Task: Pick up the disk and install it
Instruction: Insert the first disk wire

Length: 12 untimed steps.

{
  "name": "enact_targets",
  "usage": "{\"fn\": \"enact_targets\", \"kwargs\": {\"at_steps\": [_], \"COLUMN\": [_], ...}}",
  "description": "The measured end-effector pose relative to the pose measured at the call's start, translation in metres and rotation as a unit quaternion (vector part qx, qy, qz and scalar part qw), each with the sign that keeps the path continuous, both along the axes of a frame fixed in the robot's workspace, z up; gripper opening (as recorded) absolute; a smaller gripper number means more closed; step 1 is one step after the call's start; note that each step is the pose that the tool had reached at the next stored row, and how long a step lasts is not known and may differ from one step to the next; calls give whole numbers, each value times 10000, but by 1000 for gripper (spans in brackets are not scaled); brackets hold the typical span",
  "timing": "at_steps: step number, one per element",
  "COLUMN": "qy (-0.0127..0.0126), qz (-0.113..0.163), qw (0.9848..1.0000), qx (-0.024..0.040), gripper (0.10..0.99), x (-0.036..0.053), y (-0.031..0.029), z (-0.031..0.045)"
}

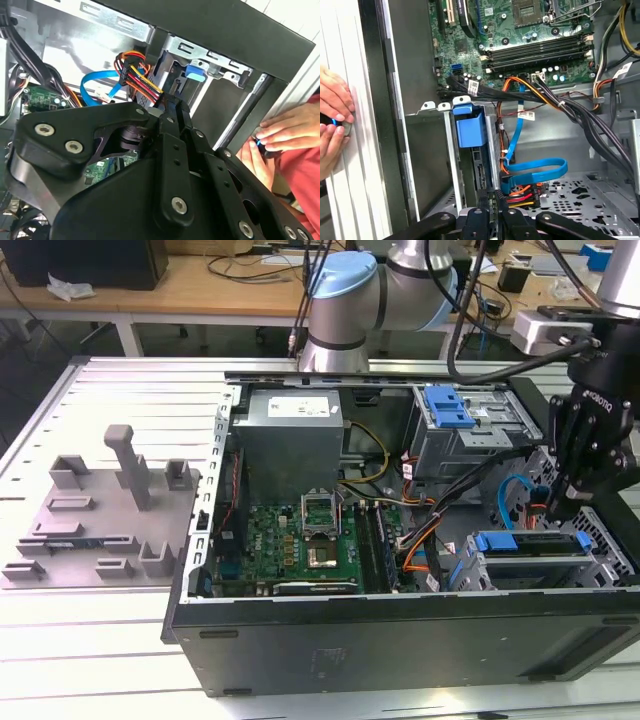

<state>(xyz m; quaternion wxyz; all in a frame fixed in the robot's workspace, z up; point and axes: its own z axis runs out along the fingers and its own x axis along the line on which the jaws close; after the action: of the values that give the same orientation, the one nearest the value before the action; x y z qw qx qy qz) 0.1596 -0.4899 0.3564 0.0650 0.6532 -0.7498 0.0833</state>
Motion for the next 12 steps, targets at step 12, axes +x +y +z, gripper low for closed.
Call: {"fn": "enact_targets", "kwargs": {"at_steps": [12], "qy": [-14], "qz": [143], "qw": [9995], "qx": [292], "gripper": [165], "x": [-10], "y": [-109], "z": [0]}}
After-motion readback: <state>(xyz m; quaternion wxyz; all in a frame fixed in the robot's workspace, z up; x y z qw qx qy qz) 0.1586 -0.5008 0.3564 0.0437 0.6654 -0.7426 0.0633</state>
